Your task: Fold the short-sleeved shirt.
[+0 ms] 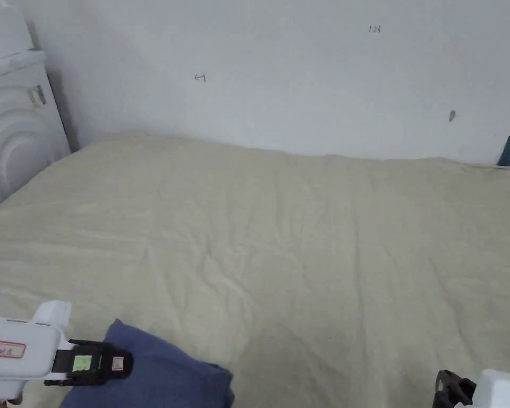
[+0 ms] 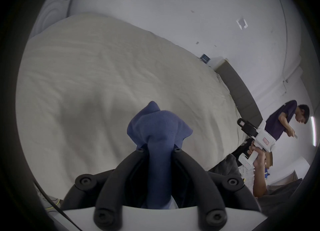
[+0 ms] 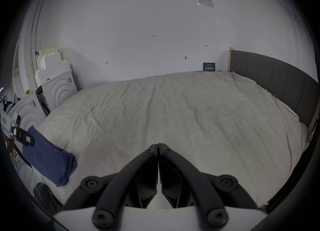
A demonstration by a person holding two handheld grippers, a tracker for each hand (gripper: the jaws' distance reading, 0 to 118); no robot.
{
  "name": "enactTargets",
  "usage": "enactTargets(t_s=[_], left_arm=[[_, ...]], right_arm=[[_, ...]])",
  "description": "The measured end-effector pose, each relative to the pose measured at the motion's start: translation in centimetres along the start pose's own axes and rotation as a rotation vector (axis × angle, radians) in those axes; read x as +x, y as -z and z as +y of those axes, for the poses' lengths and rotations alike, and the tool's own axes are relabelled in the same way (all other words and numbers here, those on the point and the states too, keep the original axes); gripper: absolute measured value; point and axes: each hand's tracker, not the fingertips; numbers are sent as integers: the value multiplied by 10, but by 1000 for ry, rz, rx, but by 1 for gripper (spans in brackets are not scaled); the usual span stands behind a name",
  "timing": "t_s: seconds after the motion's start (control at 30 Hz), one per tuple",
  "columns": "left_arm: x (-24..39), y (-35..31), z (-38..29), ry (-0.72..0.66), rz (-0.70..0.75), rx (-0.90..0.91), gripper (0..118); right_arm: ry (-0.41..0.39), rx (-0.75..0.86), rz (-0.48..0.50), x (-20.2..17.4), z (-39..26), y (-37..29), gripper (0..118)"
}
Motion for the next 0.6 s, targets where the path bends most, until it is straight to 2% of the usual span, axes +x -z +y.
enactTargets(t_s=[0.33,0.5,0.6], left_arm=[[-100,-20,16,-129,174,7,16],[-121,-2,18,-197,206,-13,16],[-127,7,20,-185,231,-31,16]], right_arm=[[-25,-15,12,-16,-1,8,1],[-29,-28,9,-18,-2,11,1],[-35,-32,4,-18,-2,10,1]])
